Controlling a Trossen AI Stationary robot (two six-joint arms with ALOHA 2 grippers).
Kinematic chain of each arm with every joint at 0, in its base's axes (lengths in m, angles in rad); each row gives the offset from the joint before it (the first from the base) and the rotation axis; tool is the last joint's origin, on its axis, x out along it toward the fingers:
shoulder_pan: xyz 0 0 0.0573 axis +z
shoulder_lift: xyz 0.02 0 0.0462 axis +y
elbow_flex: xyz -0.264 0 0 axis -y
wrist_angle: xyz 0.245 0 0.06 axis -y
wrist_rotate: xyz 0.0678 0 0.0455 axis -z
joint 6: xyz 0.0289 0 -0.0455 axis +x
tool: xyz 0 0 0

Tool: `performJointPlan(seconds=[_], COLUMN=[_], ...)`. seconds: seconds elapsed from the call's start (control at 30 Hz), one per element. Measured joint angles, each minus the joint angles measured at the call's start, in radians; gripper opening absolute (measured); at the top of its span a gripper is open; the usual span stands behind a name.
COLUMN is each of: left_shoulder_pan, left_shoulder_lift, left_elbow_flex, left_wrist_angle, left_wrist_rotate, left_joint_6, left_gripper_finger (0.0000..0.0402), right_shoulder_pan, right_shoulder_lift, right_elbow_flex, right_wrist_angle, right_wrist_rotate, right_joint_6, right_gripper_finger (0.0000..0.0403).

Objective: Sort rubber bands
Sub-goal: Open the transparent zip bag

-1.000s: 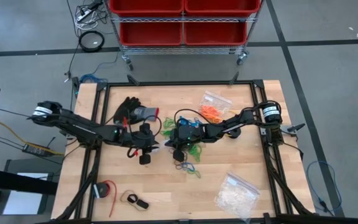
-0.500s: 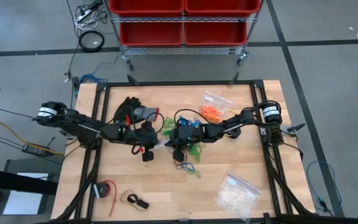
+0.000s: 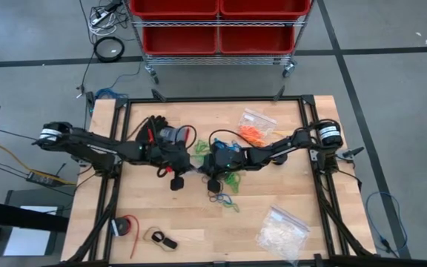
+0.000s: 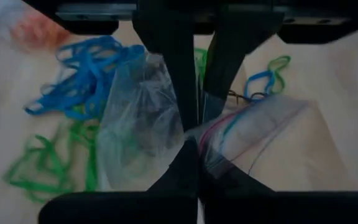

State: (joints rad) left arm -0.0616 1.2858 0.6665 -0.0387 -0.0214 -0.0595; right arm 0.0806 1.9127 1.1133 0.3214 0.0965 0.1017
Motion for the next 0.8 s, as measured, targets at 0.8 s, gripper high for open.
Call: performJointPlan(seconds=[0.8], left_shoulder_pan=[0.107], left_shoulder_lift=[0.208], left_elbow_flex=[0.731], left_wrist_angle=[-0.742], left_wrist_rotate=[0.251], left_joint_6=[-0.174], left_gripper_finger=[0.0002], right_shoulder_pan=[0.307], right_shoulder_lift=[-0.231], right_elbow_flex=[0.001], right_wrist_angle=[0.123], right_wrist_rotate=[0.243], right_joint_6=[-0.529], right_gripper_finger=[0.0119])
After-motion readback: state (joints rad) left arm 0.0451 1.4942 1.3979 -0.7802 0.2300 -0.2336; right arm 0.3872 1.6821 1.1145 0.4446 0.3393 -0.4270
